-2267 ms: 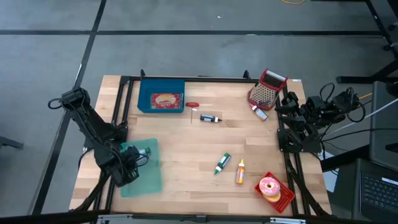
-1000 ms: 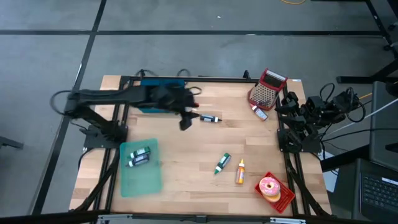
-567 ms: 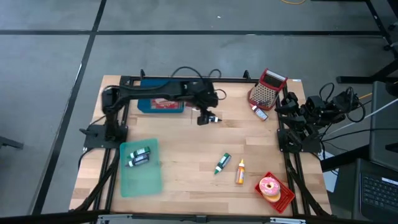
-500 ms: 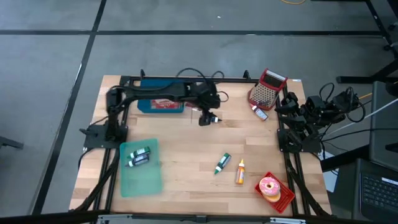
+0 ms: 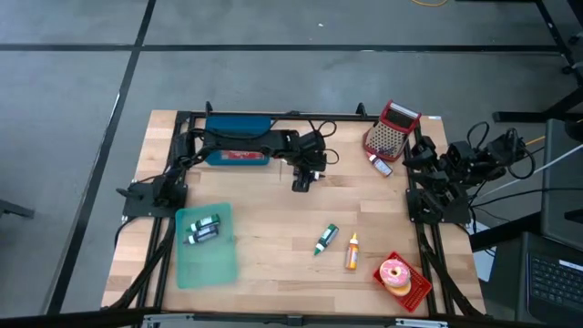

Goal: Pick & Place Food Item
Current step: Put the black food coloring bottle into the green bin

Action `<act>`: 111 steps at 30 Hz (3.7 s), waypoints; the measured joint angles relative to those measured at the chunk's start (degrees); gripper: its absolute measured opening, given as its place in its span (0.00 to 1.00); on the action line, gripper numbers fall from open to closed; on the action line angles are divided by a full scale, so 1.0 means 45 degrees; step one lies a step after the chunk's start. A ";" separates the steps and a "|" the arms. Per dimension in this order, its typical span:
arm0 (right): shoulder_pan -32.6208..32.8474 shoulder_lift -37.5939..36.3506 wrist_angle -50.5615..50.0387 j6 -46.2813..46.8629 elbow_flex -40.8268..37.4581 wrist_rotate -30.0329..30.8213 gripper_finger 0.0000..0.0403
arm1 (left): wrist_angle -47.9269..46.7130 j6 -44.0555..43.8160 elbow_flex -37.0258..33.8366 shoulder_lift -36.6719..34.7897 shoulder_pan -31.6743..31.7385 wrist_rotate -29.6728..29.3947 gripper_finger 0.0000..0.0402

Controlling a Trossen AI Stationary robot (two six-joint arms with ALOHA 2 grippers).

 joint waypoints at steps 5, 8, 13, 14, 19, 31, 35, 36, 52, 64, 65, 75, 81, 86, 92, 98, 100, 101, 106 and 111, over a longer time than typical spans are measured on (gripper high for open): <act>0.0002 0.0000 -0.0115 0.0168 0.0005 0.0000 0.45 | 0.0310 0.0315 0.0010 0.0205 0.0015 -0.0036 0.49; 0.0002 0.0005 -0.0120 0.0177 0.0005 0.0005 0.45 | 0.0369 0.0429 -0.0002 0.0536 0.0011 -0.0121 0.49; -0.0003 0.0006 -0.0096 0.0473 0.0005 0.0028 0.45 | 0.0676 0.0453 0.0000 0.1018 0.0010 -0.0466 0.49; -0.0003 0.0017 -0.0098 0.0481 0.0005 0.0049 0.45 | 0.0666 0.0448 0.0000 0.1089 0.0010 -0.0598 0.48; -0.0003 0.0072 -0.0111 0.0681 0.0005 0.0049 0.45 | 0.0713 0.0625 -0.0005 0.1274 0.0067 -0.0899 0.48; -0.0008 0.0089 -0.0130 0.0790 0.0005 0.0047 0.45 | 0.1004 0.0668 -0.0005 0.2056 0.0194 -0.0915 0.47; -0.0008 0.0091 -0.0185 0.0791 0.0005 0.0044 0.45 | 0.1108 0.0329 0.0010 0.2176 0.0194 -0.0803 0.47; -0.0008 0.0087 -0.0178 0.0790 0.0005 0.0047 0.45 | 0.1086 0.0252 0.0019 0.2175 0.0194 -0.0801 0.46; -0.0008 0.0087 -0.0518 0.0641 0.0005 0.0044 0.45 | -0.0113 -0.3141 0.2156 0.1620 0.0161 -0.0110 0.35; -0.0008 0.0092 -0.0686 0.0751 0.0005 0.0044 0.45 | -0.3658 -0.4668 0.4900 -0.1326 -0.0001 0.0063 0.35; -0.0008 0.0092 -0.0684 0.0753 0.0005 0.0044 0.45 | -0.3681 -0.4807 0.4906 -0.1807 -0.0075 0.0013 0.35; -0.0008 0.0092 -0.0683 0.0741 0.0005 0.0102 0.45 | -0.6638 -0.6943 0.4878 -0.5994 -0.2293 -0.3315 0.35; -0.0008 0.0092 -0.0693 0.0692 0.0005 0.0146 0.45 | -0.8166 -1.0369 0.3158 -0.7852 -0.5432 -0.6514 0.35; -0.0008 0.0092 -0.0734 0.0696 0.0005 0.0146 0.45 | -0.8614 -1.4348 0.0068 -0.8784 -0.8347 -0.7990 0.35; -0.0008 0.0092 -0.0756 0.0760 0.0005 0.0148 0.45 | -0.8440 -1.9412 -0.3992 -0.9047 -1.1651 -0.7886 0.35; -0.0008 0.0092 -0.0766 0.0848 0.0005 0.0146 0.45 | -0.7049 -2.3460 -0.7069 -0.9043 -1.4384 -0.7829 0.35; -0.0008 0.0092 -0.0766 0.0848 0.0005 0.0146 0.45 | -0.6819 -2.4094 -0.7858 -0.9049 -1.4822 -0.7701 0.35; -0.0008 0.0092 -0.0766 0.0848 0.0005 0.0146 0.45 | -0.6693 -2.4355 -0.8245 -0.9049 -1.4937 -0.7627 0.35; -0.0008 0.0092 -0.0766 0.0840 0.0005 0.0146 0.45 | -0.5792 -2.4896 -0.9760 -0.9049 -1.5148 -0.7416 0.34; -0.0008 0.0092 -0.0761 0.0853 0.0005 0.0146 0.45 | -0.4068 -2.4490 -1.0918 -0.9049 -1.5146 -0.7327 0.37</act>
